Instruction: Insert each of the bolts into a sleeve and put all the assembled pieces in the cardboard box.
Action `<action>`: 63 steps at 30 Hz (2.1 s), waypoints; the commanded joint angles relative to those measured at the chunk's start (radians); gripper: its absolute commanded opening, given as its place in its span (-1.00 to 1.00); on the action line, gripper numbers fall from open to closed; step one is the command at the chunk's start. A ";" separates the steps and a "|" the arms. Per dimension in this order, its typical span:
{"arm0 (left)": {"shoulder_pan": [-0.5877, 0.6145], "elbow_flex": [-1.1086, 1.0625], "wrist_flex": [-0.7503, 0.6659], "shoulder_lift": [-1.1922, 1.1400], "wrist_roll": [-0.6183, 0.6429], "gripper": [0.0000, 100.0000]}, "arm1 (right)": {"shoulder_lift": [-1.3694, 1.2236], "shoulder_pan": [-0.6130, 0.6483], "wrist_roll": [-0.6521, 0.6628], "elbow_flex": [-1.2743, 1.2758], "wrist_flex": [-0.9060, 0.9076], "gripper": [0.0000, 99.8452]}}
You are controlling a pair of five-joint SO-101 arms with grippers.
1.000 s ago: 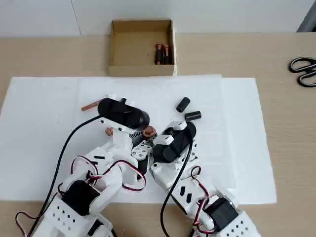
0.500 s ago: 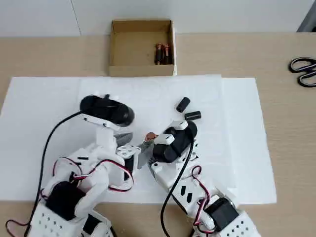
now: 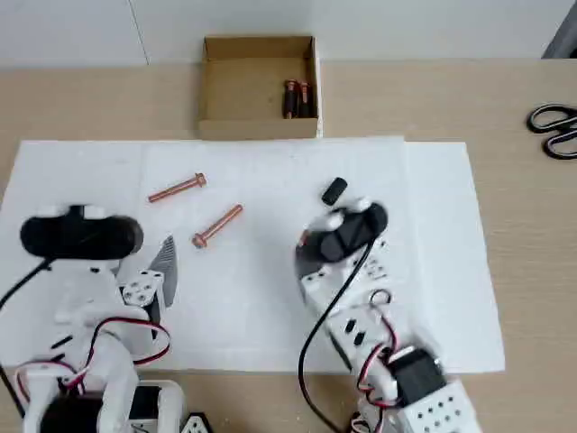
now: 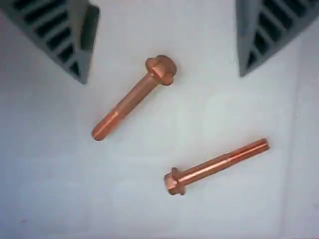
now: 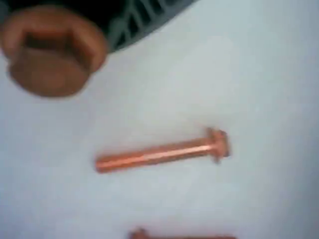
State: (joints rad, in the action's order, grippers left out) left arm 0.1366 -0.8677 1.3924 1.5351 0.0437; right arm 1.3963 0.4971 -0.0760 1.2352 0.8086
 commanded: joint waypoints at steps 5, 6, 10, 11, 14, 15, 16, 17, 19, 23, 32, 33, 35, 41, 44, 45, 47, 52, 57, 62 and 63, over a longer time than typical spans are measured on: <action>0.034 -0.035 0.063 0.149 -0.014 -0.63 | -0.504 -0.061 0.032 -0.631 0.021 -0.99; 0.034 -0.035 0.072 0.160 -0.014 -0.63 | -0.582 -0.061 0.032 -0.706 -0.001 -0.99; 0.038 -0.035 0.087 0.193 -0.014 -0.63 | -0.880 -0.061 0.032 -0.982 -0.107 -0.99; 0.038 -0.035 0.087 0.196 -0.015 -0.63 | -0.954 -0.061 0.032 -1.045 -0.130 -0.99; 0.038 -0.035 0.087 0.199 -0.015 -0.63 | -1.164 -0.064 0.032 -1.231 -0.189 -0.99; 0.038 -0.036 0.089 0.199 -0.015 -0.63 | -1.230 -0.065 0.032 -1.286 -0.211 -0.99; 0.038 -0.036 0.089 0.201 -0.015 -0.63 | -1.297 -0.065 0.032 -1.341 -0.236 -0.99; 0.038 -0.036 0.089 0.201 -0.015 -0.63 | -1.365 -0.065 0.032 -1.393 -0.259 -0.99; 0.038 -0.036 0.089 0.201 -0.014 -0.63 | -1.494 -0.067 0.032 -1.488 -0.305 -0.99; 0.038 -0.038 0.089 0.201 -0.014 -0.63 | -1.744 -0.094 0.032 -1.669 -0.380 -0.99; 0.038 -0.125 0.072 0.203 -0.014 -0.63 | -2.167 -0.140 0.032 -2.044 -0.421 -0.99; 0.038 -0.125 0.071 0.203 -0.014 -0.63 | -2.201 -0.139 0.032 -2.074 -0.420 -0.99; 0.038 -0.125 0.071 0.203 -0.012 -0.63 | -2.267 -0.136 0.032 -2.124 -0.418 -0.99; 0.038 -0.125 0.071 0.203 -0.012 -0.63 | -2.407 -0.136 0.032 -2.194 -0.418 -0.99; 0.038 -0.125 0.071 0.203 -0.012 -0.63 | -2.443 -0.137 0.032 -2.202 -0.418 -0.99; 0.038 -0.125 0.071 0.203 -0.012 -0.63 | -2.450 -0.137 0.034 -2.202 -0.418 -0.99; 0.038 -0.125 0.071 0.203 -0.012 -0.63 | -2.457 -0.137 0.034 -2.202 -0.418 -0.99; 0.038 -0.125 0.071 0.203 -0.012 -0.63 | -2.453 -0.136 0.034 -2.202 -0.417 -0.78; 0.038 -0.125 0.071 0.203 -0.012 -0.63 | -2.436 -0.136 0.034 -2.202 -0.417 -0.60; 0.037 -0.127 0.071 0.203 -0.012 -0.63 | -2.390 -0.137 0.071 -2.202 -0.406 -0.60; 0.035 -0.127 0.071 0.203 -0.012 -0.63 | -2.374 -0.137 0.103 -2.202 -0.384 -0.60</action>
State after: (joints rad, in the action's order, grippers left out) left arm 0.1734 -0.9920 1.4768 1.7331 0.0345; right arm -1.0817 0.3667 -0.0330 -0.9099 0.4127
